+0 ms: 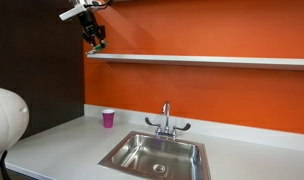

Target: Pick up this snack and put it on the shelf

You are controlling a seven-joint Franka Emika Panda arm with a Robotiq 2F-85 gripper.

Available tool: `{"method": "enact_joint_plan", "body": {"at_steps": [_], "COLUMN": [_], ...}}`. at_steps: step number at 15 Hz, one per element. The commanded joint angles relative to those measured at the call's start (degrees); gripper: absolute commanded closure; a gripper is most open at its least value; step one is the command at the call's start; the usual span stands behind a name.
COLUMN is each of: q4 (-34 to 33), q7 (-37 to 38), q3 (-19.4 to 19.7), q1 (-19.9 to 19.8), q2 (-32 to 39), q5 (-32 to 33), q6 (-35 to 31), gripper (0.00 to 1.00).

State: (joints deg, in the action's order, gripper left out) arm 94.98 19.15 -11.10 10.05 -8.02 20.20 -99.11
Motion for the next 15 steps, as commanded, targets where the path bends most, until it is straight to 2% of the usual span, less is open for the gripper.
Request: {"method": "enact_joint_plan", "body": {"at_steps": [1, 6, 15], "q4": [-7.39, -15.6, -29.31], "q7": [-5.55, -10.31, -13.87], "q3": [0.57, 2.26, 4.33], "q1": [-1.51, -1.66, -0.57], "q2": [4.72, 10.79, 21.18], "q5": [1.09, 0.79, 0.25], "q6": [0.99, 1.7, 4.27], "gripper": [0.82, 0.82, 0.82]}}
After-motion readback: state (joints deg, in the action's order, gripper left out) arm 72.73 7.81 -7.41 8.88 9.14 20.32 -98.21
